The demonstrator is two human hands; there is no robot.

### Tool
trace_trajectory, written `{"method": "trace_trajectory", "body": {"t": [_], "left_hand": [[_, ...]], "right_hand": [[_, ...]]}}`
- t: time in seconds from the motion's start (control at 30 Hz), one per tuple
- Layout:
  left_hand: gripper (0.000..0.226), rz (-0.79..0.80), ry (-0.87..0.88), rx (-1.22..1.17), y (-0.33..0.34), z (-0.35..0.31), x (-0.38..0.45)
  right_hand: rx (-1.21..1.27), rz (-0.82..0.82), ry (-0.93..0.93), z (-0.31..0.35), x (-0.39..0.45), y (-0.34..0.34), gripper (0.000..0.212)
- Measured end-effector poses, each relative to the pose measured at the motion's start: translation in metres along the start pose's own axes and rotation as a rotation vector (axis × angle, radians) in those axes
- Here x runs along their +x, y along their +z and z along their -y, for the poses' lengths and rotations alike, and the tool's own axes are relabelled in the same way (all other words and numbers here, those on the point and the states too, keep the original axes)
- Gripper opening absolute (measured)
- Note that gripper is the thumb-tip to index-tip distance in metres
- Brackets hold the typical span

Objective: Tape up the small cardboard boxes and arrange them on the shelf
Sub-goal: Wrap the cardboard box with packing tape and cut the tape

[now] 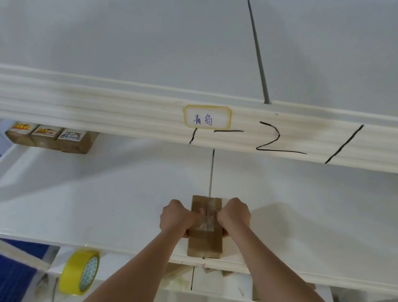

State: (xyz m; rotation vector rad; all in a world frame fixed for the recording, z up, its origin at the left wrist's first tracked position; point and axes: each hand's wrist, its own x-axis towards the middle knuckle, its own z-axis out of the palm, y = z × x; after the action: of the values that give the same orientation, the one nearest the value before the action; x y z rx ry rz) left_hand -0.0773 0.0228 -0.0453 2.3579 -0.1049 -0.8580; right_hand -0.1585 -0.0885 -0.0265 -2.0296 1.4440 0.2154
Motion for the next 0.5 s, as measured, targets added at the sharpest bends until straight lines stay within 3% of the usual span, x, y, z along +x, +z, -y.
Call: {"method": "trace_trajectory", "body": {"t": [0.17, 0.23, 0.5], "left_hand": [[0.054, 0.191, -0.067, 0.030, -0.020, -0.023, 0.011], [0.059, 0.182, -0.066, 0.070, -0.018, -0.028, 0.013], [0.046, 0.067, 0.017, 0.154, -0.010, -0.022, 0.011]], "right_hand": [[0.063, 0.339, 0.176, 0.019, 0.004, -0.024, 0.034], [0.062, 0.312, 0.206, 0.021, 0.008, -0.022, 0.031], [0.002, 0.087, 0.077, 0.020, 0.014, -0.004, 0.018]]}}
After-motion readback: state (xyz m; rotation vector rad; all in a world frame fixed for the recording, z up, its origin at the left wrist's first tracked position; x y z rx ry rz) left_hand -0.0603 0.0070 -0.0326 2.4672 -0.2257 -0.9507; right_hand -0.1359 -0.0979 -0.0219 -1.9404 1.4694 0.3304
